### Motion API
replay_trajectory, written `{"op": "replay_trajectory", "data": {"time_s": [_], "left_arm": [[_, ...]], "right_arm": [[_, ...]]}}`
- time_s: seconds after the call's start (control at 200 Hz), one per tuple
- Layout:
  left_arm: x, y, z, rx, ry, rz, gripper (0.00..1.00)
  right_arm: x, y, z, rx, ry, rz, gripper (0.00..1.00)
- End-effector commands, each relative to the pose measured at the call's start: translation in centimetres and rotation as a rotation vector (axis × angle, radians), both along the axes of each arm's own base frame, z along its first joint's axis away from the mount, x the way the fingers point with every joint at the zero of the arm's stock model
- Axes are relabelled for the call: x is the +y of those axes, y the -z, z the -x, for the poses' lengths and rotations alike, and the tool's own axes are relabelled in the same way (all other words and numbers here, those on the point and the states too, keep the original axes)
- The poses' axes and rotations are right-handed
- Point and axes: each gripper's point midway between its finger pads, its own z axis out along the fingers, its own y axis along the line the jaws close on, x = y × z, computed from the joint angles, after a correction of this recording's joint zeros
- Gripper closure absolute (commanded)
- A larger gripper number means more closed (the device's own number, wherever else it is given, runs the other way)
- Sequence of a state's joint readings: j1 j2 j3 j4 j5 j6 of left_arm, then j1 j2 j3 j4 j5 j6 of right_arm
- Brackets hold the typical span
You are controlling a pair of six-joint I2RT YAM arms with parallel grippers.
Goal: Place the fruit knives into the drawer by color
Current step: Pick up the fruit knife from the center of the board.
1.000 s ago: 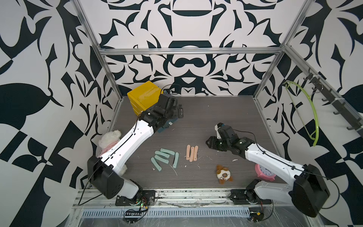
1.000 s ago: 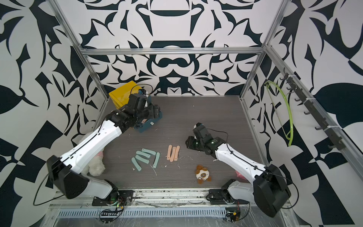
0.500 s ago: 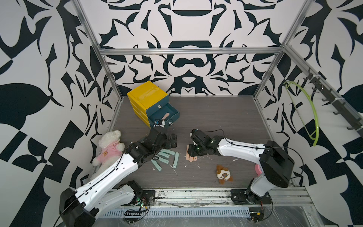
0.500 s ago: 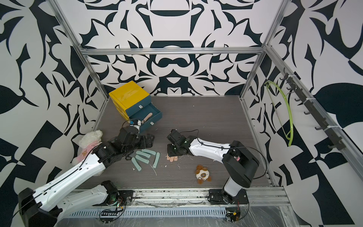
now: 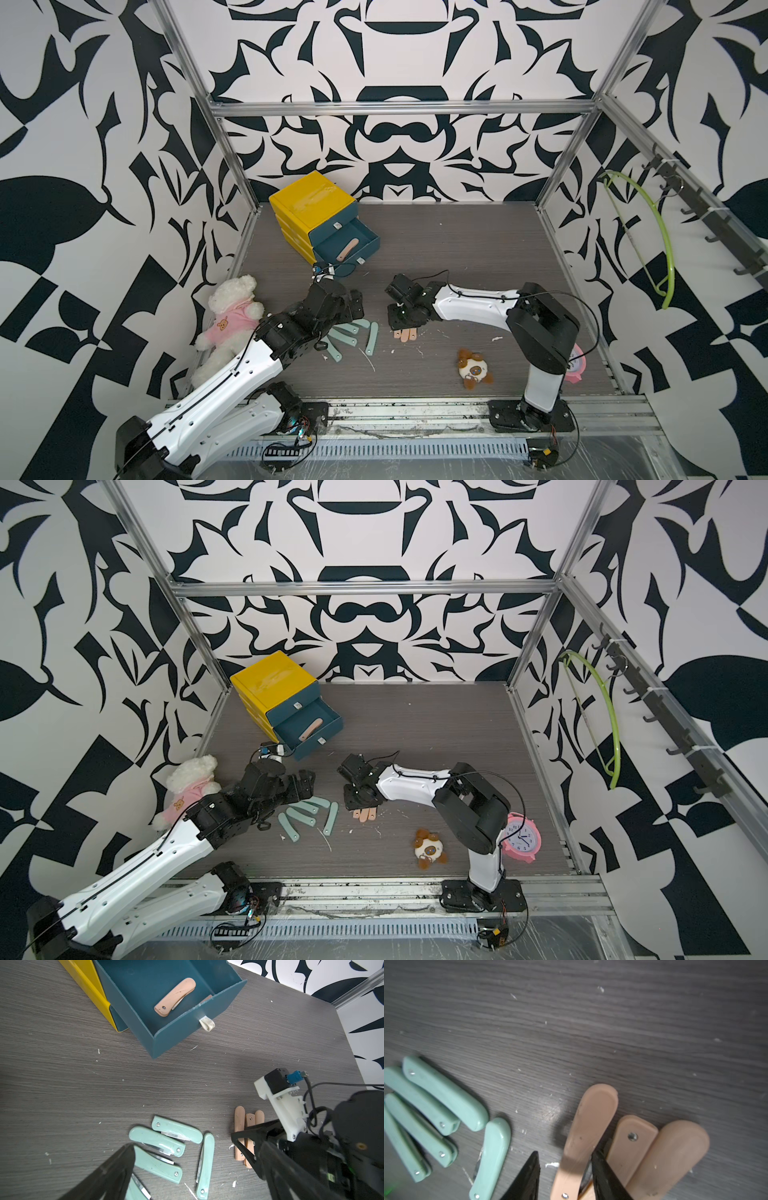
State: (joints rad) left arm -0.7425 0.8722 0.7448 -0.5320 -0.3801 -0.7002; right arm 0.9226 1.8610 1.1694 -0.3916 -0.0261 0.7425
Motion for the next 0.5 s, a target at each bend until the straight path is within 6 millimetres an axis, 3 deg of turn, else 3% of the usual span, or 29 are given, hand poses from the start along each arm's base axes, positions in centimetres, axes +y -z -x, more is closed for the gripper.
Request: {"op": "replay_trajectory", "data": {"time_s": [0.0,0.495], "left_arm": [[0.6,0.3,0.2,-0.001,-0.010,-0.018,0.01],[1.2,0.3,0.4,-0.010,-0.017,-0.038,0.01]], "right_arm": [[-0.2,-0.8,-0.5,-0.027,0.014,0.047,0.56],[-2.0,2.0,-1.6,-0.072,-0.042,0.281,0.62]]}}
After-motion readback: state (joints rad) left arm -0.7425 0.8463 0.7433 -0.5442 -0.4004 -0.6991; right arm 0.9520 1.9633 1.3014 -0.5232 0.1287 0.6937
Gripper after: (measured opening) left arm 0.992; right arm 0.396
